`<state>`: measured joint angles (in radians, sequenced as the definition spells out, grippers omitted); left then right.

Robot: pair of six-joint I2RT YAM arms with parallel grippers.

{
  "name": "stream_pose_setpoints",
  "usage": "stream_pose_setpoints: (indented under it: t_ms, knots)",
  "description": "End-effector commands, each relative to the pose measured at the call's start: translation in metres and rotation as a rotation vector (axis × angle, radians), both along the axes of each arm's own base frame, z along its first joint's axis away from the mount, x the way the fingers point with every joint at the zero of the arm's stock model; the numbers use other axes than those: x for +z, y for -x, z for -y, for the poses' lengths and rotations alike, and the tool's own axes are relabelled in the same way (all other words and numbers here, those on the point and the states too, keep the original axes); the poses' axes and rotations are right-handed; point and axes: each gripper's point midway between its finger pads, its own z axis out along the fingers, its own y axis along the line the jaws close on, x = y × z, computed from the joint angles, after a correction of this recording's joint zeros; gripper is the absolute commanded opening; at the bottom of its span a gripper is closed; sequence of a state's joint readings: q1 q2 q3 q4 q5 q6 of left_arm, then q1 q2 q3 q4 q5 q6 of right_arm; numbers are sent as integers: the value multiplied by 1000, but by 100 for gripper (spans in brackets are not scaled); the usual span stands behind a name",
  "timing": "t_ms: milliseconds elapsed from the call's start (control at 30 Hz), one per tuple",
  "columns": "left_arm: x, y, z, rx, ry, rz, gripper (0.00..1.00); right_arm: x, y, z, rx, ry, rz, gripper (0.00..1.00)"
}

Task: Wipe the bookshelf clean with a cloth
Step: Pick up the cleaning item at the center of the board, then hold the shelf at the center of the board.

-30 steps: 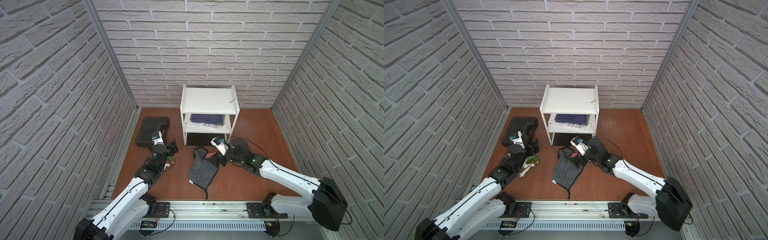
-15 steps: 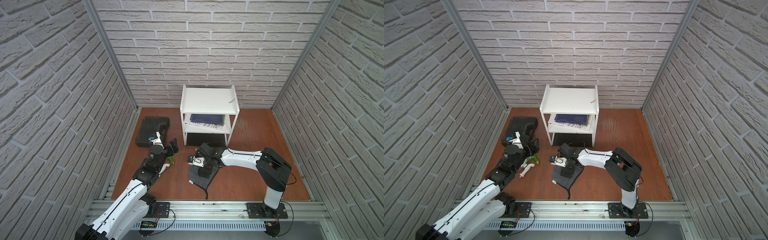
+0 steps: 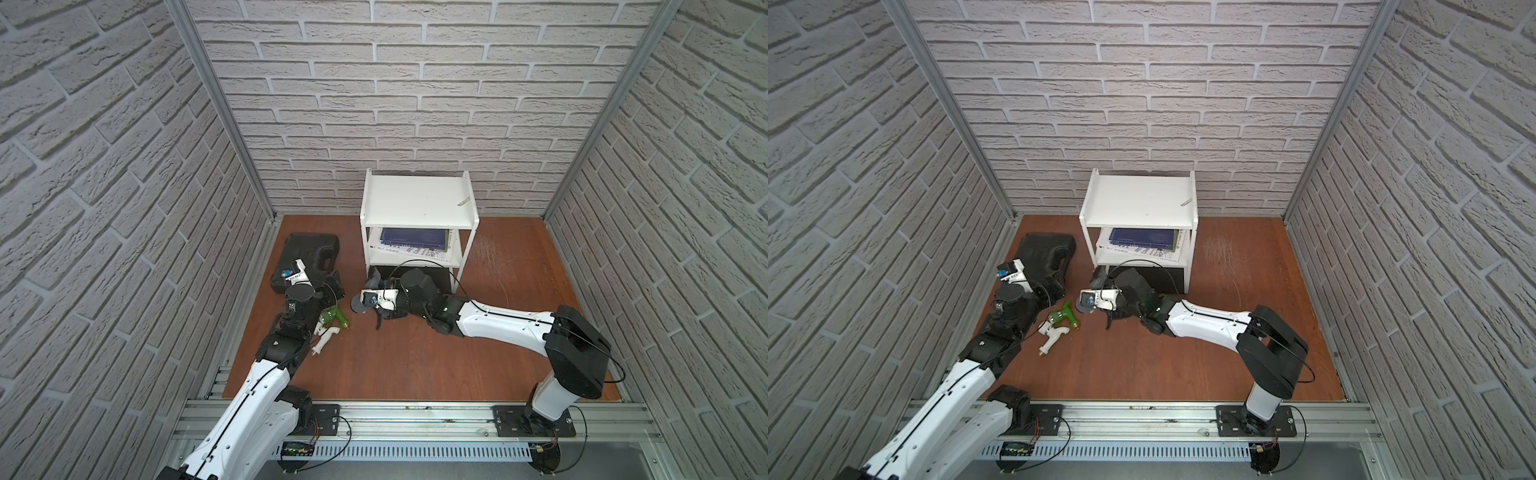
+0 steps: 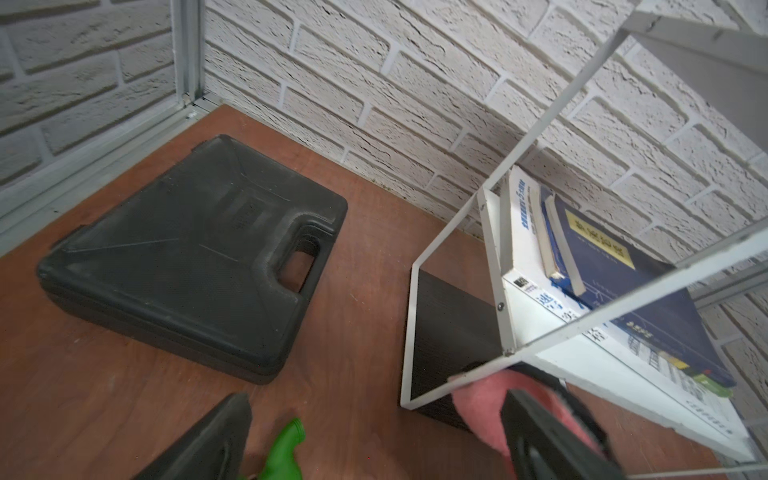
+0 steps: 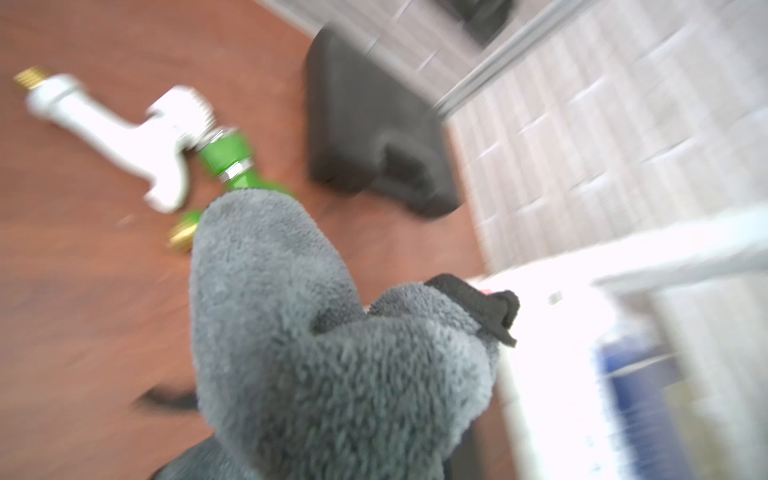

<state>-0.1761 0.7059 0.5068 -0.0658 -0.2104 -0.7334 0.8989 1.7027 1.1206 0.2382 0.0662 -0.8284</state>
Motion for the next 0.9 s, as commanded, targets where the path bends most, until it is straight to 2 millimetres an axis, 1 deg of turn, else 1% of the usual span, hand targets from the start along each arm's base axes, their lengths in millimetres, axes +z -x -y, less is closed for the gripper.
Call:
stream_pose_setpoints:
  t_ms: [0,33,100,133,167,267,333,400,433,467,500,533,567,600,633,700,767,800,867]
  knots:
    - [12,9,-15,59,3,21,98,-2,-25,-18,19,81,213,3]
    - [11,11,-18,72,3,18,98,-23,-30,-18,5,118,213,3]
    - [10,17,-22,81,1,14,98,-64,-30,-17,11,189,205,2]
    - [10,18,-21,72,-10,15,98,-76,-30,-17,7,210,199,2]
    - [11,19,-20,58,-23,18,98,-79,-32,-18,4,221,205,2]
    - [18,19,-14,4,-58,26,98,-58,-37,-26,-11,186,253,3]
    - [23,19,-7,-37,-64,40,98,-17,-42,-31,-28,108,291,3]
    - [31,15,5,-107,-50,82,98,20,-47,-33,-53,32,349,3]
    - [33,14,13,-148,-39,100,98,30,-47,-34,-58,12,373,3]
    - [37,12,20,-182,-27,120,98,31,-47,-34,-56,11,384,3]
    - [38,10,26,-215,-18,129,98,23,-47,-35,-49,29,380,3]
    - [41,8,31,-239,-13,142,98,5,-44,-35,-28,79,361,3]
    - [43,5,37,-263,-10,148,98,-18,-40,-33,-4,143,348,3]
    - [45,1,43,-292,-10,153,98,-32,-38,-28,-3,171,355,3]
    - [51,-3,49,-321,-11,170,98,-36,-39,-19,-31,156,369,3]
    - [57,-15,66,-389,-17,174,97,-40,-42,8,-98,143,347,3]
    - [67,-29,85,-459,-44,187,96,-35,-50,39,-175,151,333,3]
    - [72,-35,95,-487,-72,193,95,-29,-55,54,-209,158,345,3]
    - [76,-49,110,-500,-152,192,94,-28,-62,74,-243,213,392,3]
